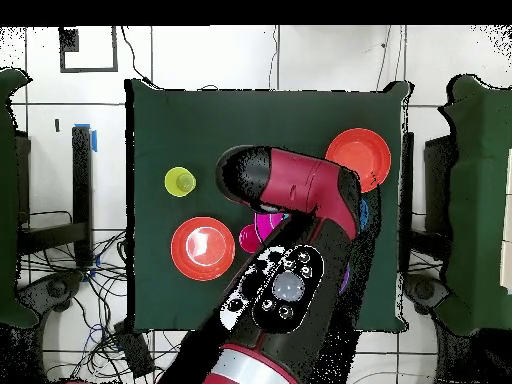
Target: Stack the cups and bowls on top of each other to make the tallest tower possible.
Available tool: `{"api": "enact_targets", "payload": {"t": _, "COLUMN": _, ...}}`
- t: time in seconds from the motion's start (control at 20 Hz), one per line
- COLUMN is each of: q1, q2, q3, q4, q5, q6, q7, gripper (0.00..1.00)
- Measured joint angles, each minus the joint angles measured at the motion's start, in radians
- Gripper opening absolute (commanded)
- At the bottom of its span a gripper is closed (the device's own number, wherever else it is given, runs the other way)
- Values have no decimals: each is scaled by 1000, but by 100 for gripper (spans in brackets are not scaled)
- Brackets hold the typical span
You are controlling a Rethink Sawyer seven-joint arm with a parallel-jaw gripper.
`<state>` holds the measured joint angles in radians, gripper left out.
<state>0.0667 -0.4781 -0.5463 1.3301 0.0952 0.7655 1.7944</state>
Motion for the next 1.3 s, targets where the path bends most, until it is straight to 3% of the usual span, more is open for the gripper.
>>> {"api": "enact_targets", "payload": {"t": 1.3, "q1": 0, "q2": 4, "q3": 16, "q4": 32, "q5": 0, "q6": -35, "q7": 0, "gripper": 0}}
